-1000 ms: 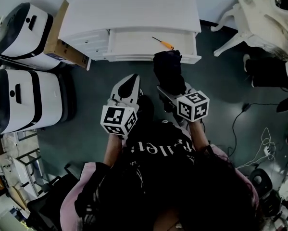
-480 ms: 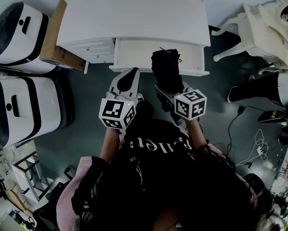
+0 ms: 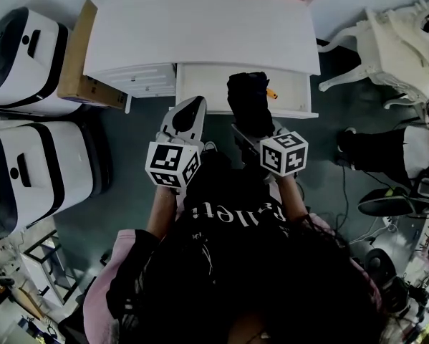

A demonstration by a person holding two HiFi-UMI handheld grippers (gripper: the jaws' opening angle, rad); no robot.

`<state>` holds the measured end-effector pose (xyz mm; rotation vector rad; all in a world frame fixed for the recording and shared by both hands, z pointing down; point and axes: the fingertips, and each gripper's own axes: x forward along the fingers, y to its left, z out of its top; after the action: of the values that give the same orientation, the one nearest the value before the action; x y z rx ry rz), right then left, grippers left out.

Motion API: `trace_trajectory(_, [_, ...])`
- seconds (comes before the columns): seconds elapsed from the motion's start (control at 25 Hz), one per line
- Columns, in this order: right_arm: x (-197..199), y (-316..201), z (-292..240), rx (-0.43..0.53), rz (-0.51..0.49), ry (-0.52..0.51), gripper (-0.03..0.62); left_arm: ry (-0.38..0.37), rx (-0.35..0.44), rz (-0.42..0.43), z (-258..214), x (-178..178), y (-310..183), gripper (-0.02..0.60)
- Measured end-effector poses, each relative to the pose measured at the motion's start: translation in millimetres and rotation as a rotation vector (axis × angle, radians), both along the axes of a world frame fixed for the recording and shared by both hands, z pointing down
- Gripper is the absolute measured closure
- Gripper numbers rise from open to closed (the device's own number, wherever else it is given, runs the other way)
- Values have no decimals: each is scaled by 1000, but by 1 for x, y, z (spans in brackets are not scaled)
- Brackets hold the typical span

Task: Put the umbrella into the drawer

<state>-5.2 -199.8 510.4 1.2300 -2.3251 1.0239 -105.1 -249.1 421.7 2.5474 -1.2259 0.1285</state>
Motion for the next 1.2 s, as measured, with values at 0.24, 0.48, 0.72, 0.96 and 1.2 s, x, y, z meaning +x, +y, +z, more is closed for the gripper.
trace_trajectory(0.24, [4,-4,13,-28,-23,44,306,7,-27,-12,8,0,-5,565])
trace_trajectory(0.48, [23,-19,33,-56,-74,99,306,-2,-38,-36,15,13,-11,565])
trace_trajectory(0.72, [43,-57,67,-99,-220,226,306,-13,-71,-165,21,4,-30,565])
trace_trajectory(0.96, [64,-98,124,-118,-527,474,306,-34,-62,-270,17,2,-59,565])
trace_trajectory(1.2, [62,-118,181,-214,-734,541,306,-74,-75,-384,19,-8,-69,565])
